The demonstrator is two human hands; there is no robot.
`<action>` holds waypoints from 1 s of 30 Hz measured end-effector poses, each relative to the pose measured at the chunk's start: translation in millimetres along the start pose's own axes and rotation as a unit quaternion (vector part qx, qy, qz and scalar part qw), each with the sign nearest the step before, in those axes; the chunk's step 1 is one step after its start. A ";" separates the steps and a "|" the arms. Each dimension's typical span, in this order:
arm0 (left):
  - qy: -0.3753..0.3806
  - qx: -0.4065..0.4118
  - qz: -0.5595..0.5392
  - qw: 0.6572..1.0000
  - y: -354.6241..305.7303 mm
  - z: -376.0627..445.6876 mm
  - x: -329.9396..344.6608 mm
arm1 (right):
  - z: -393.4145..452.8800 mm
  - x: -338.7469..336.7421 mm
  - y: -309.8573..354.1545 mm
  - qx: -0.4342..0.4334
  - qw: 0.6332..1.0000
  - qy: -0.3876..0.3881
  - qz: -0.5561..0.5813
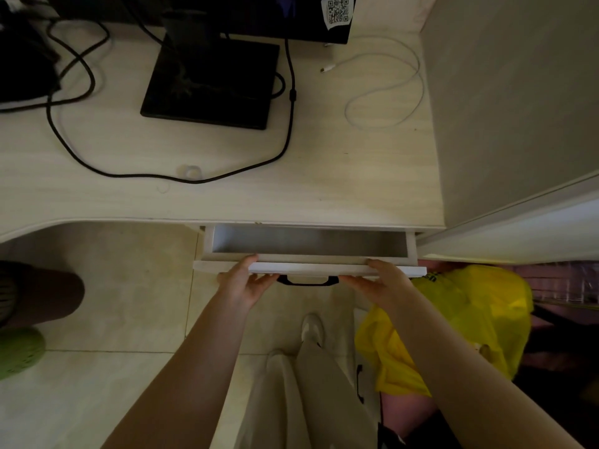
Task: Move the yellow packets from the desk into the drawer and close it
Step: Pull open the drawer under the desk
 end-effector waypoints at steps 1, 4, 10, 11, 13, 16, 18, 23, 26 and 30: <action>-0.005 -0.004 -0.009 1.000 1.3 0.8 -2.1 | -2.7 -1.2 -1.1 0.010 1.000 0.005 0.010; -0.018 0.000 -0.011 1.000 6.6 0.2 -10.0 | -0.7 -10.1 -5.8 -0.016 0.999 0.008 -0.038; -0.024 -0.004 -0.022 0.999 22.7 -2.2 -33.8 | 3.0 -36.6 -20.1 -0.050 0.991 0.019 -0.119; -0.026 -0.006 -0.023 0.999 25.7 -1.6 -37.8 | 0.6 -41.7 -22.4 -0.058 0.991 0.024 -0.118; -0.030 -0.003 -0.017 0.999 31.5 -3.6 -46.6 | -5.3 -52.0 -27.6 -0.053 0.994 0.025 -0.093; -0.035 -0.003 -0.012 0.999 39.1 -7.7 -61.7 | -7.1 -67.4 -36.4 -0.058 0.994 0.034 -0.089; -0.036 -0.002 -0.015 0.999 43.8 -10.2 -71.4 | -4.0 -77.6 -43.3 -0.057 0.993 0.028 -0.096; -0.039 -0.008 -0.013 0.999 58.1 -19.3 -91.7 | 4.2 -100.5 -54.5 -0.057 0.993 0.010 -0.107; -0.039 -0.009 -0.013 0.999 64.6 -23.2 -104.6 | 6.8 -110.1 -61.6 -0.057 0.995 -0.011 -0.086; -0.046 -0.014 -0.010 0.999 72.2 -28.0 -118.1 | 1.1 -126.6 -69.3 -0.033 0.997 0.005 -0.073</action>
Point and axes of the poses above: each hand's wrist, its own z-axis towards the middle knuckle, its own x-axis out of the palm, y = z × x, the point moved 1 cm from there along z, towards the middle knuckle, and after that the axes turned 12 degrees about -y, right-handed, at the moved point
